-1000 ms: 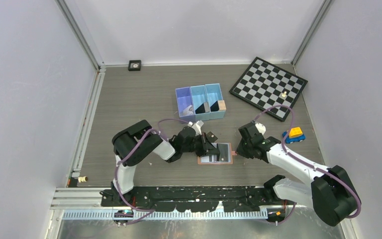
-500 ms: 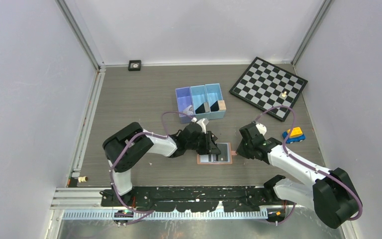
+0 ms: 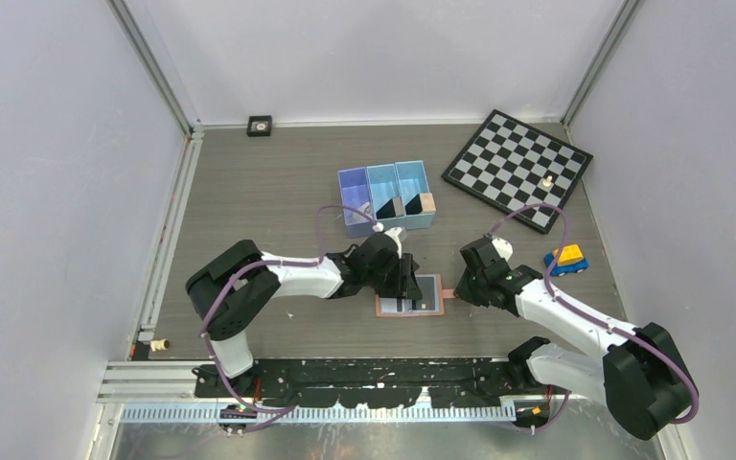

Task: Put the credit cards into the card holder
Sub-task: Insert the credit card into the card holder.

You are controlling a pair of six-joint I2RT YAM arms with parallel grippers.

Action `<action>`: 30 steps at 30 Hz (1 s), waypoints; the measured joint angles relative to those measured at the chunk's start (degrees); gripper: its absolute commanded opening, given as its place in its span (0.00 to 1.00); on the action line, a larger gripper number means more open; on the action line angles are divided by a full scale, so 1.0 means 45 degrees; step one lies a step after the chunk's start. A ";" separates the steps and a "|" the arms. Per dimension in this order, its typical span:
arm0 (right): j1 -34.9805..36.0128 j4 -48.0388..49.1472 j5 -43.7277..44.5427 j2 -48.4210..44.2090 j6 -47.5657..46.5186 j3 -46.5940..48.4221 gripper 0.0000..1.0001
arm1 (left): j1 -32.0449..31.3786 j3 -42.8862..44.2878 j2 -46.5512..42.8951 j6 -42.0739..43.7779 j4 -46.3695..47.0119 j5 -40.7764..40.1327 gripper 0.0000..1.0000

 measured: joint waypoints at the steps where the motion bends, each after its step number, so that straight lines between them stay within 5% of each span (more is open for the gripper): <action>1: 0.0000 0.0000 0.0000 0.0000 0.0000 0.0000 0.00 | -0.0019 0.0053 0.0000 0.0068 -0.0083 -0.0029 0.45; 26: 0.0000 0.0408 -0.0121 0.0364 0.0000 -0.0199 0.01 | -0.0641 0.1753 0.0967 0.0554 -0.1263 -0.0136 0.43; 30: 0.0000 0.0248 -0.0107 0.0238 -0.0010 -0.0199 0.22 | -0.0675 0.1753 0.0947 0.0656 -0.1253 -0.0146 0.51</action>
